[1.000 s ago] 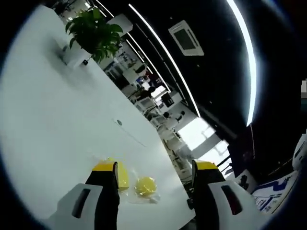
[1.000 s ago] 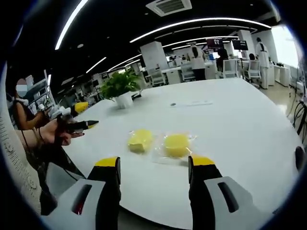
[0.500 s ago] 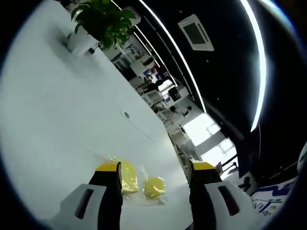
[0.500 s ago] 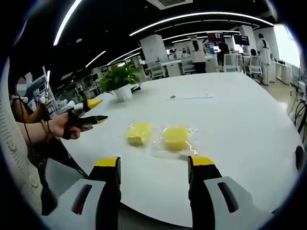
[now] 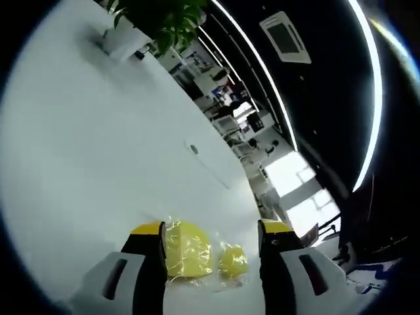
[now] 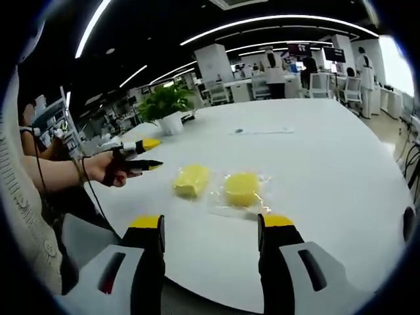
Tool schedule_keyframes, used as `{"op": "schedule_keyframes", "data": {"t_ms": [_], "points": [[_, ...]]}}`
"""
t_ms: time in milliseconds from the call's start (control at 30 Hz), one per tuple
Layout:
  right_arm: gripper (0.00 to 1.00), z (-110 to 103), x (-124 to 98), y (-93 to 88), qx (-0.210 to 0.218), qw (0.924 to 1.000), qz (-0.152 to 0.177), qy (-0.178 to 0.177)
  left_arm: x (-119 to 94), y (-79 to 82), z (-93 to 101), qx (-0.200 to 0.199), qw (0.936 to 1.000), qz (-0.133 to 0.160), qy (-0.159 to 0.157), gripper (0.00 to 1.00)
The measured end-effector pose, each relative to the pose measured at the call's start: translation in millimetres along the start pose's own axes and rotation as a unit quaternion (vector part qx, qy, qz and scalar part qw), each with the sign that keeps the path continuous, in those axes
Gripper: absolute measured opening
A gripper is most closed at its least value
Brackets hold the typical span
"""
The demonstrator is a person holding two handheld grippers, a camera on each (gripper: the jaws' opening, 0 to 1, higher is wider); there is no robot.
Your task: Compare the silicone blocks by pressing each to a similar depth, holding the contact briefly, and releasing to observe deformation and rebound differences across the visible hardness samples.
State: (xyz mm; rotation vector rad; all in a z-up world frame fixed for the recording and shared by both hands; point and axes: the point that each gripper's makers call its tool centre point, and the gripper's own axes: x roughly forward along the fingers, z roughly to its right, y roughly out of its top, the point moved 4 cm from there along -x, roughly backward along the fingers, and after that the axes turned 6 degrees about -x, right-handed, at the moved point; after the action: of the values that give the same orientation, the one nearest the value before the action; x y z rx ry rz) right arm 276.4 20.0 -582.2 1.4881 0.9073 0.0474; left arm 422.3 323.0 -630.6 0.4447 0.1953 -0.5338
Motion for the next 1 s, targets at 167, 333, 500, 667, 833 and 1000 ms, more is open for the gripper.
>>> {"op": "schedule_keyframes", "data": {"t_ms": [167, 333, 500, 667, 833, 1000], "points": [[0.53, 3.2, -3.6, -2.8, 0.000, 1.0000, -0.006, -0.004, 9.9, -1.2, -11.0, -0.038, 0.9992, -0.005, 0.005, 0.56], [0.53, 10.8, -8.1, -4.9, 0.002, 0.9998, -0.012, -0.014, 22.3, -4.5, -24.6, -0.040, 0.9988, -0.020, 0.020, 0.55], [0.53, 15.6, -9.0, -4.2, 0.008, 0.9997, -0.013, -0.018, 31.2, -7.9, -34.2, -0.057, 0.9974, -0.022, 0.037, 0.51], [0.53, 17.7, -6.4, -5.3, 0.011, 0.9996, -0.017, -0.019, 41.9, -11.6, -42.7, -0.066, 0.9958, -0.035, 0.053, 0.48], [0.53, 18.8, -4.3, -4.5, 0.021, 0.9995, -0.014, -0.018, 55.2, -17.1, -48.5, -0.067, 0.9954, -0.049, 0.048, 0.38], [0.53, 22.1, -4.0, -4.7, 0.020, 0.9994, -0.017, -0.022, 65.1, -26.0, -54.7, -0.059, 0.9947, -0.068, 0.049, 0.26]]}}
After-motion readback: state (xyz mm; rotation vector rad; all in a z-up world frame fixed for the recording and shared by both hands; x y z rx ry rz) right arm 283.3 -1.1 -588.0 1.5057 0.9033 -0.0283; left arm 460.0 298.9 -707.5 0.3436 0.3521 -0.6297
